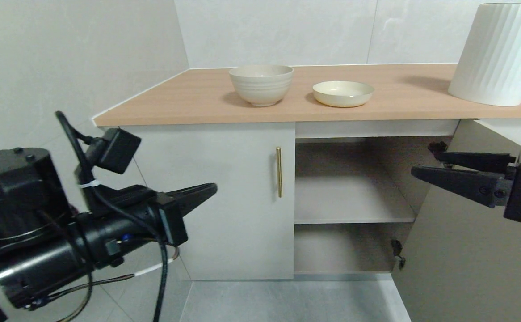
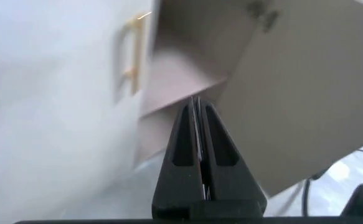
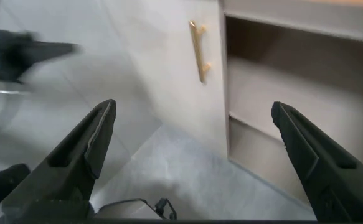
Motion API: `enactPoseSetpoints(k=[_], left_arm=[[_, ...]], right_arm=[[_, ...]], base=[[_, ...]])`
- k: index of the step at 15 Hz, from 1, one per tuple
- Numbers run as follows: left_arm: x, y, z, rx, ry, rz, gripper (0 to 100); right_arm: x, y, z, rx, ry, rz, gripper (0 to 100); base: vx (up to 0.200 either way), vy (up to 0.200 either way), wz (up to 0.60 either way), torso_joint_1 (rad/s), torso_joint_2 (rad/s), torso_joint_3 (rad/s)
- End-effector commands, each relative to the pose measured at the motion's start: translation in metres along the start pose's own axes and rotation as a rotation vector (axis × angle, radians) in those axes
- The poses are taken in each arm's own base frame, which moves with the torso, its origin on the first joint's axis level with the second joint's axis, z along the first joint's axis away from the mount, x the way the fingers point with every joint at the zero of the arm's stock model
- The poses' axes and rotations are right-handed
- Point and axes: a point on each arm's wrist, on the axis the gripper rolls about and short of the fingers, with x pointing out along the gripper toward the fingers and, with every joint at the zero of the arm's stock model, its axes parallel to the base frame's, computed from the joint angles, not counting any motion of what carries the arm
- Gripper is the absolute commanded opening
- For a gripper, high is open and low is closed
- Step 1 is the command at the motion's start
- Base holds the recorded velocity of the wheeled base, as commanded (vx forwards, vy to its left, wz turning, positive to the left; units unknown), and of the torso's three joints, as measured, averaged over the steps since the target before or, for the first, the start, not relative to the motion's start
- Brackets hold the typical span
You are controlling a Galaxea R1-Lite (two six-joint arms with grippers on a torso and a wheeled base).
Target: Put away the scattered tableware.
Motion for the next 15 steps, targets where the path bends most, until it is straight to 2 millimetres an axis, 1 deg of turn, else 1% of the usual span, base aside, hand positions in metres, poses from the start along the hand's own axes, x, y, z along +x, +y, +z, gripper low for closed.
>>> enactPoseSetpoints(k=[1, 3, 4, 6, 9, 11, 15], left_arm=[[-0.042, 0.002, 0.022, 0.005, -0.073, 0.062, 0], [-0.053, -0.002, 0.026, -0.005, -0.029, 0.072, 0], [-0.056, -0.004, 0.030, -0.001, -0.038, 0.065, 100], [-0.058, -0.006, 0.039, 0.002, -0.068, 0.061, 100], [-0.061, -0.007, 0.047, 0.008, -0.109, 0.079, 100], [-0.060, -0.006, 0.049, 0.007, -0.122, 0.115, 100], [-0.061, -0.006, 0.049, 0.007, -0.120, 0.111, 100]], right_arm=[[0.010, -0.003, -0.004, 0.010, 0.035, -0.009, 100], [0.002, -0.003, -0.002, 0.029, 0.009, -0.055, 100], [-0.001, -0.002, -0.001, 0.030, 0.001, -0.067, 100], [-0.005, -0.001, -0.001, 0.030, -0.002, -0.068, 100], [-0.005, -0.001, -0.001, 0.031, 0.004, -0.069, 100], [-0.005, -0.001, -0.002, 0.032, 0.007, -0.069, 100], [-0.006, -0.001, -0.002, 0.030, 0.004, -0.069, 100]], base=[[0.000, 0.000, 0.00, 0.000, 0.00, 0.000], [0.000, 0.000, 0.00, 0.000, 0.00, 0.000], [0.000, 0.000, 0.00, 0.000, 0.00, 0.000], [0.000, 0.000, 0.00, 0.000, 0.00, 0.000], [0.000, 0.000, 0.00, 0.000, 0.00, 0.000], [0.000, 0.000, 0.00, 0.000, 0.00, 0.000], [0.000, 0.000, 0.00, 0.000, 0.00, 0.000]])
